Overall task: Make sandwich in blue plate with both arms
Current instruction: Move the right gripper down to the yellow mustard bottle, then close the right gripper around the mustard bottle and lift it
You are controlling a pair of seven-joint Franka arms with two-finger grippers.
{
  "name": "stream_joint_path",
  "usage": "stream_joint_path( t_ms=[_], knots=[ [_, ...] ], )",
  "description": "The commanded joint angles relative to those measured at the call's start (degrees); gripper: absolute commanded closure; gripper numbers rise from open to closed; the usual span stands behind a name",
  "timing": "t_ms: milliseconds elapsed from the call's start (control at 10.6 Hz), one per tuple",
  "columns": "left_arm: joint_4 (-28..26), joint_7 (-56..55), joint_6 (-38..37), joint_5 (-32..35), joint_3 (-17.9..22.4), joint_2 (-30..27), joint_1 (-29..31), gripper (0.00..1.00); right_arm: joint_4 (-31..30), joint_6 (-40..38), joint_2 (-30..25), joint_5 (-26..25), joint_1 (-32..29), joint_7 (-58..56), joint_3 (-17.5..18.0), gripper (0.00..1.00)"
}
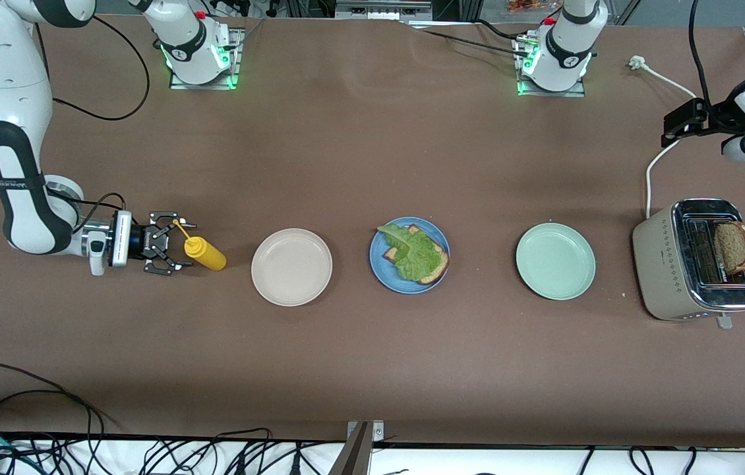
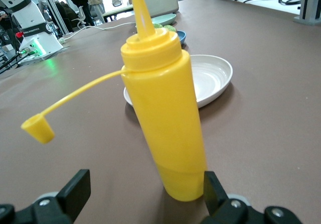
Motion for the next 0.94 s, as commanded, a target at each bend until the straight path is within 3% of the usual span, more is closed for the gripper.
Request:
stream_joint_path(
  t_ms=[0,376,847],
  knots=[
    [1.6,0.2,-1.2,1.3,0.0,0.5,-0.2,0.0,1.5,-1.1,0.9,1.3,-0.2,-5.6,0.2,0.0],
    [1.6,0.2,-1.2,1.3,0.0,0.5,-0.2,0.0,1.5,-1.5,3.2,4.1,-0.1,-14.4,0.3,0.0],
    [1.6,0.2,-1.2,1.3,0.0,0.5,-0.2,0.0,1.6,-1.3,6.1,7.2,0.1,-17.1,1.4,0.0]
  ],
)
